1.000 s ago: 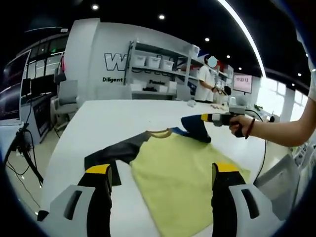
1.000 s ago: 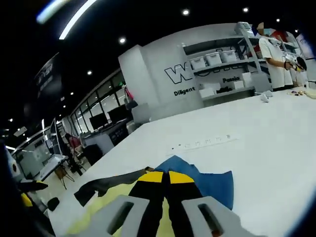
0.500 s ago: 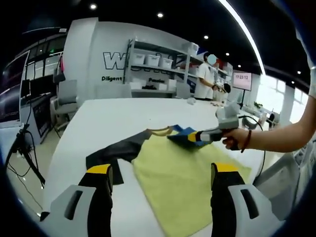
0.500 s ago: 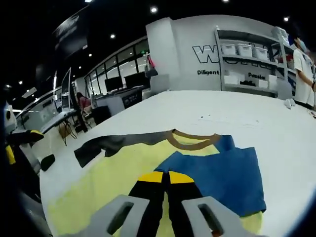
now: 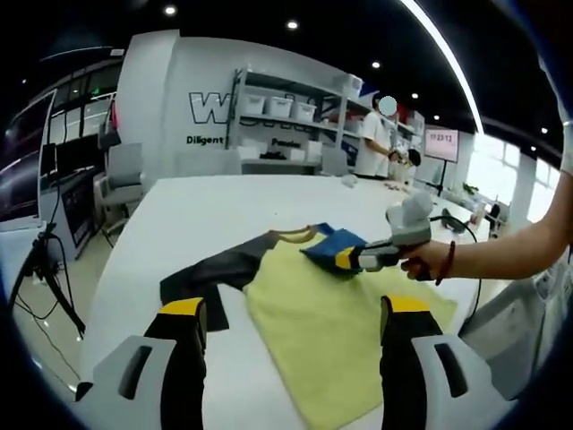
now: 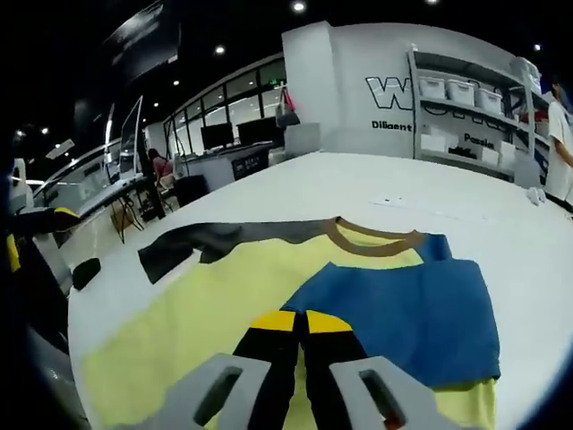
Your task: Fold the garment on the visible template until the final outline fits inside the template.
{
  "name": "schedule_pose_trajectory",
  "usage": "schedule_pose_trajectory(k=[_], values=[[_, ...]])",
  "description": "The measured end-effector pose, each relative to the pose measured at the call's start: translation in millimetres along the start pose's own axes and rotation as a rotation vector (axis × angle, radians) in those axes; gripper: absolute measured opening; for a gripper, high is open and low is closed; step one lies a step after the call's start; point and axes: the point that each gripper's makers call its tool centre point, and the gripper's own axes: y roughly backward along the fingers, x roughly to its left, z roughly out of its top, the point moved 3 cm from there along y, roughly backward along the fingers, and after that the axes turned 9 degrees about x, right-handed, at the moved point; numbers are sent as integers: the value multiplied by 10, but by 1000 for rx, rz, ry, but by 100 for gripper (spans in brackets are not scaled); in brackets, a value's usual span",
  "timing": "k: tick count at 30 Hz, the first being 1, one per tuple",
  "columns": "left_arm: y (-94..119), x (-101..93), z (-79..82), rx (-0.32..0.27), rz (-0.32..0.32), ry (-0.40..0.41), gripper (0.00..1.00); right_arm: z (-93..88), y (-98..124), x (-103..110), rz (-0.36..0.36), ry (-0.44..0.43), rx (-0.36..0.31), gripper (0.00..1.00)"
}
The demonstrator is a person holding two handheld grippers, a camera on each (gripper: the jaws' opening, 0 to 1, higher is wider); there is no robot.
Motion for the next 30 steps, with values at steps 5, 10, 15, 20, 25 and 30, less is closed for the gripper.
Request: schedule_pose_trajectory(k=[5, 10, 15, 20, 25, 30], values=[[3, -1, 6, -1, -5, -1, 76, -129, -73, 24, -9, 21, 32, 0], [23, 25, -3, 2, 0, -4, 75, -174, -84, 29, -6, 24, 42, 2], [31, 31, 9, -1, 8, -16, 77, -39, 61, -32, -10, -129, -24, 19], [16, 25, 15, 4, 14, -32, 81, 31, 152, -202, -64, -174, -59, 32], [2, -3, 4, 15, 5, -50, 80, -17, 175, -397, -137, -242, -47, 34], [-5, -6, -9, 30, 2, -53, 83, -103, 177, -603, -188, -302, -29, 36]])
